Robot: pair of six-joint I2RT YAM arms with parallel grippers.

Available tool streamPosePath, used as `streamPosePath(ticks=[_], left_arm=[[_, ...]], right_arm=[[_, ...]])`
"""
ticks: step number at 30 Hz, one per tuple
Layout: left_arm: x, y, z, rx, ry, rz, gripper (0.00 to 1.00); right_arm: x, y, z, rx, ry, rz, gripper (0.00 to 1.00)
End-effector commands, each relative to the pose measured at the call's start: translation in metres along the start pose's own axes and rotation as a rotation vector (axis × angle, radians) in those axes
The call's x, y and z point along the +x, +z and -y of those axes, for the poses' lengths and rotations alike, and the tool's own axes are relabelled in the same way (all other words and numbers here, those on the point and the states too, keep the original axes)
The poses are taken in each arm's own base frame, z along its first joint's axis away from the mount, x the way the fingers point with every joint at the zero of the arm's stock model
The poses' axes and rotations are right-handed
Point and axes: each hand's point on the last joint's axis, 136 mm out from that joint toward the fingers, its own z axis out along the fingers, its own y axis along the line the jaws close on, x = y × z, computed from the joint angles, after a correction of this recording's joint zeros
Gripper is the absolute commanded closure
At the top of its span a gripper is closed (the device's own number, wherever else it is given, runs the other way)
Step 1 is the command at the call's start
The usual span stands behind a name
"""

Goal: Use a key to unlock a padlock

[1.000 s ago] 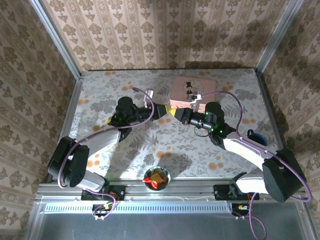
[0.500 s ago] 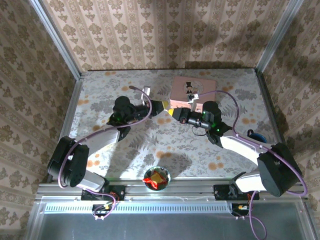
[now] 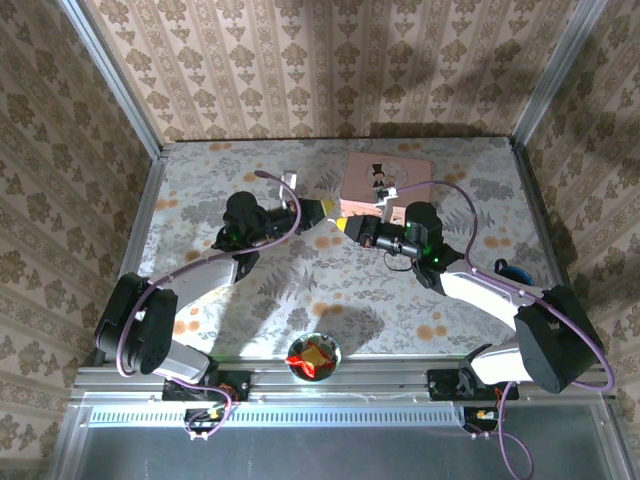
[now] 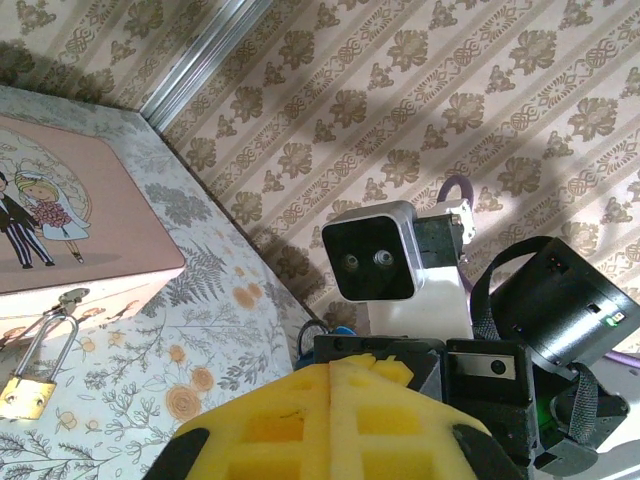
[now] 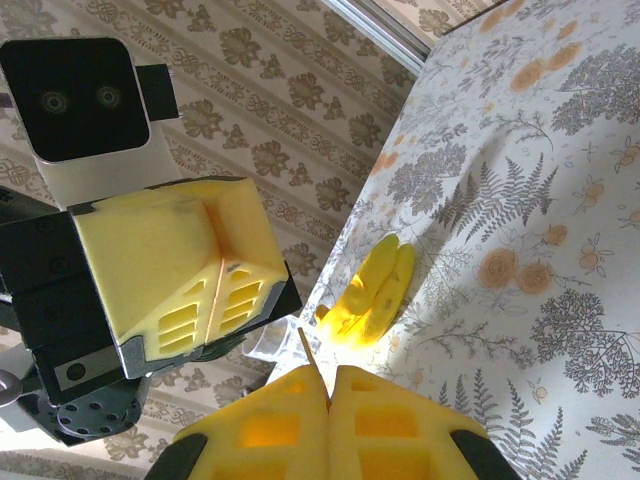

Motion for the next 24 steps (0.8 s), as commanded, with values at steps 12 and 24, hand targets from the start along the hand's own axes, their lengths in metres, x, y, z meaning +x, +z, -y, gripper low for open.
streamPosePath(ticks=[12,24], left_arm=[[0.012,-0.011,-0.002,-0.032,-0.031,-0.048,0.66],[0.017,-0.007,0.000,-0.040,-0.017,-0.084,0.66]], right_arm=[[-0.019,-0.005,-0.034,-0.079,-0.068,0.045,1.00],[-0.024,-0.003,-0.038,-0.092,-0.072,0.056,1.00]])
